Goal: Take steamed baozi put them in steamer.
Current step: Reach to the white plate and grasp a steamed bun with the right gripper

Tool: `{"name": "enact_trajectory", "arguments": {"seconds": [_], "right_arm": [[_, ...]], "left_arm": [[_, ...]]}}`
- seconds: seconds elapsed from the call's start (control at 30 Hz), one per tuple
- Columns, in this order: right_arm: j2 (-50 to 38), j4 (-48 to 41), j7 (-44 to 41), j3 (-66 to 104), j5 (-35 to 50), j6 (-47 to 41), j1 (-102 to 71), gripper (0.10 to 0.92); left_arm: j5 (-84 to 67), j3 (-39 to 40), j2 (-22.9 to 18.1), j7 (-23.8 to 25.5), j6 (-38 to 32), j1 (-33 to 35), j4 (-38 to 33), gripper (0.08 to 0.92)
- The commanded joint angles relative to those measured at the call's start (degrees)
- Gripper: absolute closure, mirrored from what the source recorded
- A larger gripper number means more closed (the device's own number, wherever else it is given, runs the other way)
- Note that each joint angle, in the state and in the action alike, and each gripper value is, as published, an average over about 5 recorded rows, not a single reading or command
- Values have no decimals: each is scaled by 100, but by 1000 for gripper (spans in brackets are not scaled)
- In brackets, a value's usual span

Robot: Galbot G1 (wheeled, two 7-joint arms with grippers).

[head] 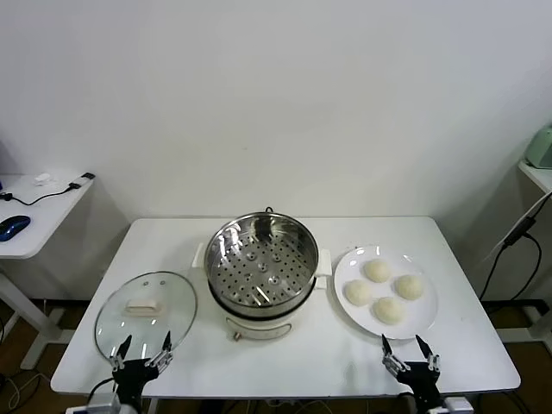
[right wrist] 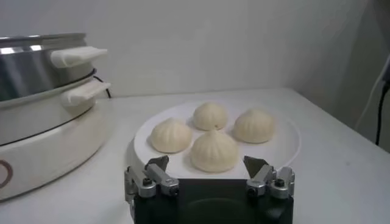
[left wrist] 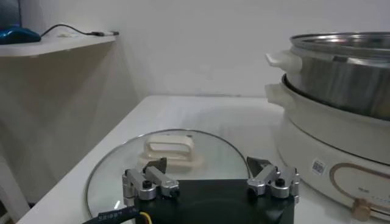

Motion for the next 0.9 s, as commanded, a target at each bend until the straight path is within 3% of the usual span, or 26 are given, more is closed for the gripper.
{"name": "enact_trajectory", "arguments": {"seconds": [0.03, 0.27, 0.37, 0.47, 0.67, 0.9], "right_arm": [[-366, 191, -14, 151, -190, -865, 851, 203], [-1763, -666, -268, -400, -225, -1945, 3215, 203], [-2542, -1385, -854, -1173, -367, -2064, 4378, 203], [-3518, -1976, -2030, -2214, -639, -2227, 5358, 203], [-4692, -3144, -4748, -5003, -1377, -1052, 7789, 203], [-4511, -4258, -6748, -8361, -1579, 247, 10734, 203]], "left_arm": [[-6, 1, 29, 9, 39, -3, -54, 177], [-34, 44, 93, 31, 36, -67, -19, 177], [-44, 67, 115, 56, 29, -77, -17, 177], [-64, 67, 145, 91, 25, -74, -30, 177], [-74, 70, 170, 100, 15, -99, 8, 177], [-11, 151, 143, 106, -37, -96, 90, 177]]}}
